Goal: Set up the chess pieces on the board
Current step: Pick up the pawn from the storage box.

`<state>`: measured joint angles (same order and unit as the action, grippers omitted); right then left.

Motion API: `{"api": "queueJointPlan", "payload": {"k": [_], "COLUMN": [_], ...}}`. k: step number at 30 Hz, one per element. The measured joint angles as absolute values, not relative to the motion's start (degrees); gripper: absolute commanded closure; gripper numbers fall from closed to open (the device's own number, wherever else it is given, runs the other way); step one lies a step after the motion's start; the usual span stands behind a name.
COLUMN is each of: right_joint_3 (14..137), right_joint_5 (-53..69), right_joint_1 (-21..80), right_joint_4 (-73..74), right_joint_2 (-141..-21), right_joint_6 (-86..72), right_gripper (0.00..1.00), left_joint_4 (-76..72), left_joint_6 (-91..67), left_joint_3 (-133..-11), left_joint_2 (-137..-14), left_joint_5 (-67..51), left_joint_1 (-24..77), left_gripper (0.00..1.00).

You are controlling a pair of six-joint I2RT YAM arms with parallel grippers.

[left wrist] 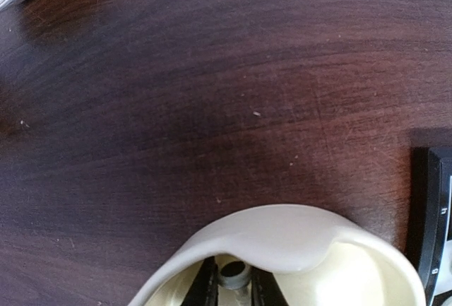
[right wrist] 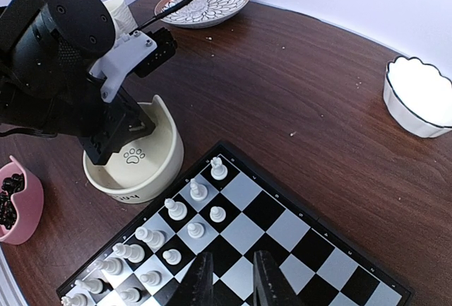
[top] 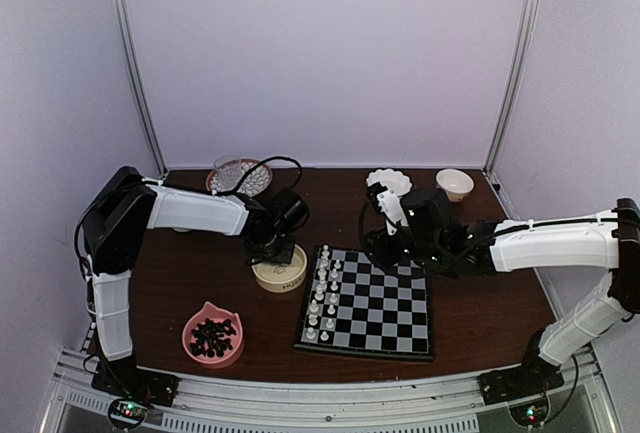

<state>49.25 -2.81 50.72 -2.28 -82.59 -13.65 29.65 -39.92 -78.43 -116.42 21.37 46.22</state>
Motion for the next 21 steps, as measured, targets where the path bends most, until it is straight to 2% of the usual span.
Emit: {"api": "queueJointPlan", "payload": {"k": [9,21], "right_joint_3": [49.23,45.32], "right_joint_5": [-2.37,-0.84], "right_joint_1": [50.74,54.92], "right_joint_4": [-2.31,-9.78], "right_joint_2": [-82.46,-77.71], "right_joint_6": [-13.61,-11.81], "right_gripper": [0.77,0.73], "left_joint_4": [31.42,29.78], "left_joint_6": [-39.22,-45.63], "left_joint_3": [-78.06,-72.84], "left_joint_2": [-114.80,-97.10], "left_joint_5": [18.74,7.86], "left_joint_1": [46.19,46.72], "left_gripper": [0.88,0.87]}}
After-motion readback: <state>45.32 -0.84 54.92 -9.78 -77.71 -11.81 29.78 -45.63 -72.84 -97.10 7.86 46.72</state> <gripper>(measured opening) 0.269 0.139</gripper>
